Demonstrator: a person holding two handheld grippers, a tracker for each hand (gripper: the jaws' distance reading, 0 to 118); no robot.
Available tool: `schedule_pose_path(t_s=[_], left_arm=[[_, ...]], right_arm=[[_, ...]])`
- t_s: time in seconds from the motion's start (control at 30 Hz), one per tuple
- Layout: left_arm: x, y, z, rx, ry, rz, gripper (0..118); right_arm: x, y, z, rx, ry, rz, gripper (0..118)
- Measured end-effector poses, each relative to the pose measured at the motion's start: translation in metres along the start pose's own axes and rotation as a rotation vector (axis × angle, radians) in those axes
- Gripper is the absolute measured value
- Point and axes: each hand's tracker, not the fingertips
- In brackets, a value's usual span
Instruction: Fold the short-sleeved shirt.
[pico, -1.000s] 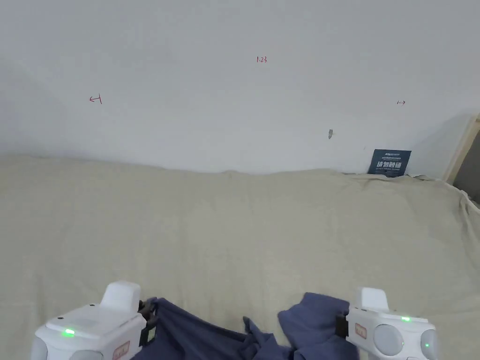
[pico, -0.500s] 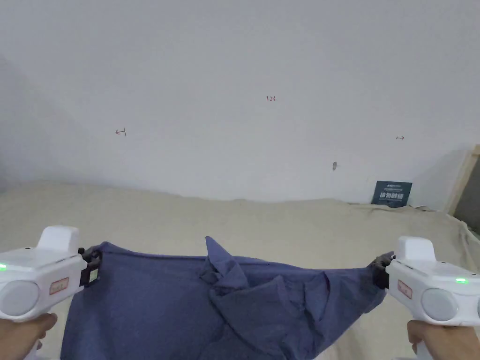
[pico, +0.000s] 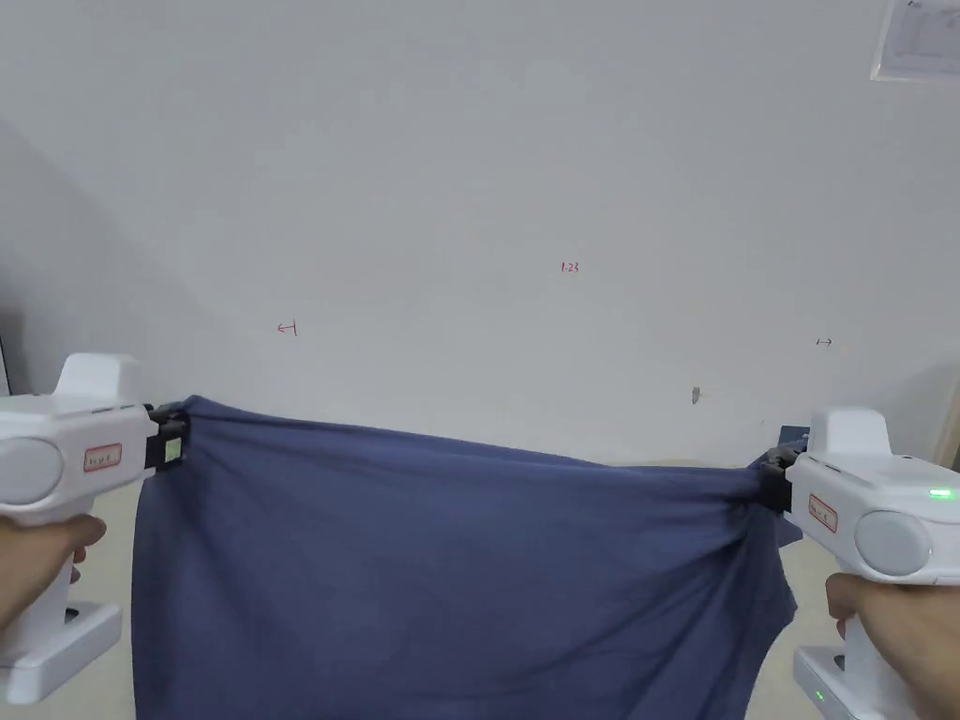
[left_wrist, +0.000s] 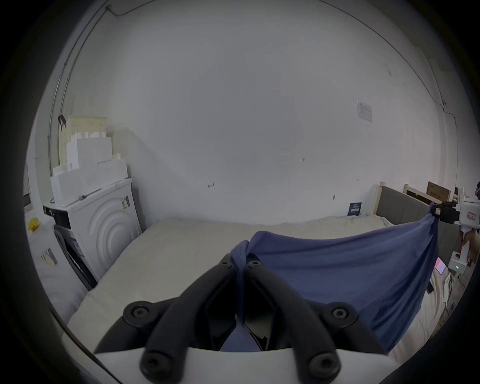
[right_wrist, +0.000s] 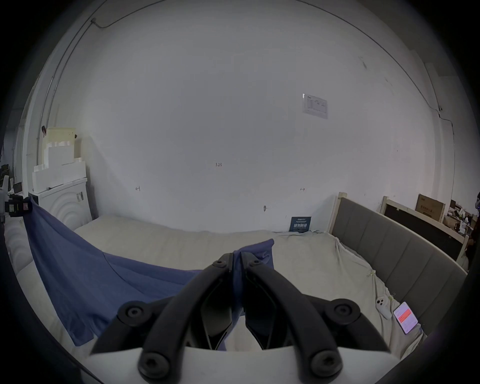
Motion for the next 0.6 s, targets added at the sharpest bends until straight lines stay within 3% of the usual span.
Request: schedule_pose_path(t_s=[0.6], left_arm=[[-0.002, 0.099, -0.060, 0.058, 0.054, -0.012, 0]], right_arm=[[-0.017, 0.137, -0.065, 0.112, -0.065, 0.026, 4]])
